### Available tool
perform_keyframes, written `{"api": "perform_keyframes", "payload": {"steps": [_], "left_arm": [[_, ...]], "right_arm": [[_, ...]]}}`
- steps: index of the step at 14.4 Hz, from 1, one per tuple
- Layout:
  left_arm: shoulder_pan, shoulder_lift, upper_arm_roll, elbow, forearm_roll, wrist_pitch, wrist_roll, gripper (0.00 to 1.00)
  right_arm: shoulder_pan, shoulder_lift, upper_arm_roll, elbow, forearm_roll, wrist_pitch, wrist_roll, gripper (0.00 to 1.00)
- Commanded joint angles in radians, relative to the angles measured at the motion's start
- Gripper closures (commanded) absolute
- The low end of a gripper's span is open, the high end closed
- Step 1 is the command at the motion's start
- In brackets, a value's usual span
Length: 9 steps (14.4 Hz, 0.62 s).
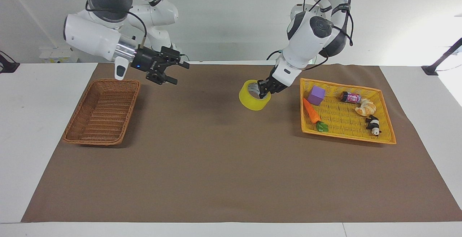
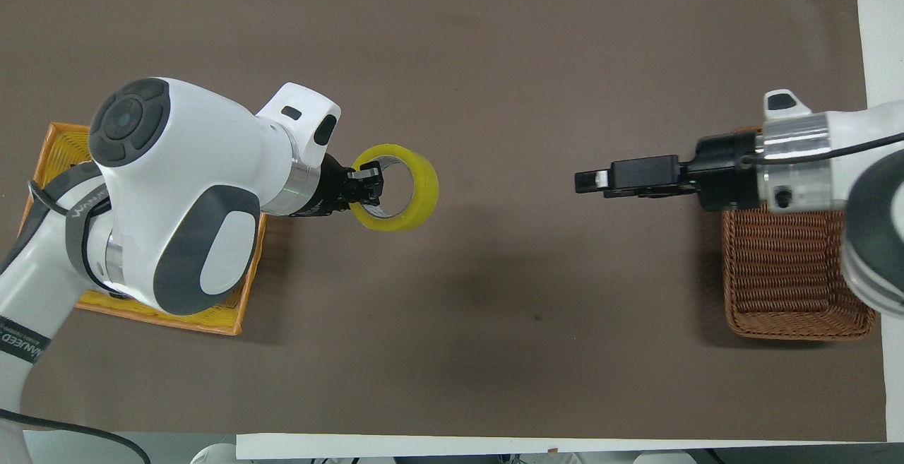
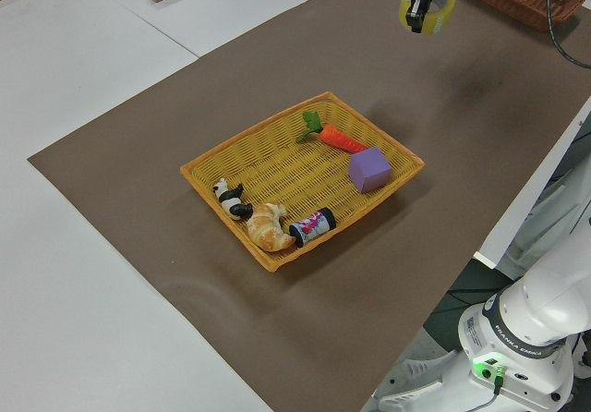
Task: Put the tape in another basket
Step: 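Hold the tape with the left gripper while the right gripper reaches it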
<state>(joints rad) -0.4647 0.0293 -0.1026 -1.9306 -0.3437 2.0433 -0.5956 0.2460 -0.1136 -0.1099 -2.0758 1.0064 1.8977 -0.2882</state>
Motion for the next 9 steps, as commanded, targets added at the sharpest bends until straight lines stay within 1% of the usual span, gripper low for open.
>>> {"api": "perform_keyframes", "payload": {"steps": [1, 2, 4, 6, 9], "left_arm": [[0.0, -0.003, 0.001, 0.004, -0.02, -0.012, -0.004, 1.0], [0.0, -0.003, 0.001, 0.002, -0.02, -0.014, -0.004, 1.0], [-0.005, -0.005, 0.001, 0.004, -0.02, -0.026, -0.007, 1.0], [-0.008, -0.005, 0.001, 0.005, -0.02, -0.034, -0.007, 1.0], [-0.006, -0.006, 0.001, 0.002, -0.02, -0.035, -0.007, 1.0]], "right_arm": [[0.084, 0.06, -0.004, -0.015, 0.107, 0.067, -0.014, 0.0], [0.102, 0.074, -0.005, -0.016, 0.17, 0.09, -0.015, 0.01], [0.149, 0.098, -0.004, -0.02, 0.218, 0.141, -0.023, 0.0], [0.185, 0.146, -0.004, -0.02, 0.318, 0.176, -0.081, 0.01], [0.278, 0.16, -0.004, -0.02, 0.383, 0.293, -0.081, 0.0]]}}
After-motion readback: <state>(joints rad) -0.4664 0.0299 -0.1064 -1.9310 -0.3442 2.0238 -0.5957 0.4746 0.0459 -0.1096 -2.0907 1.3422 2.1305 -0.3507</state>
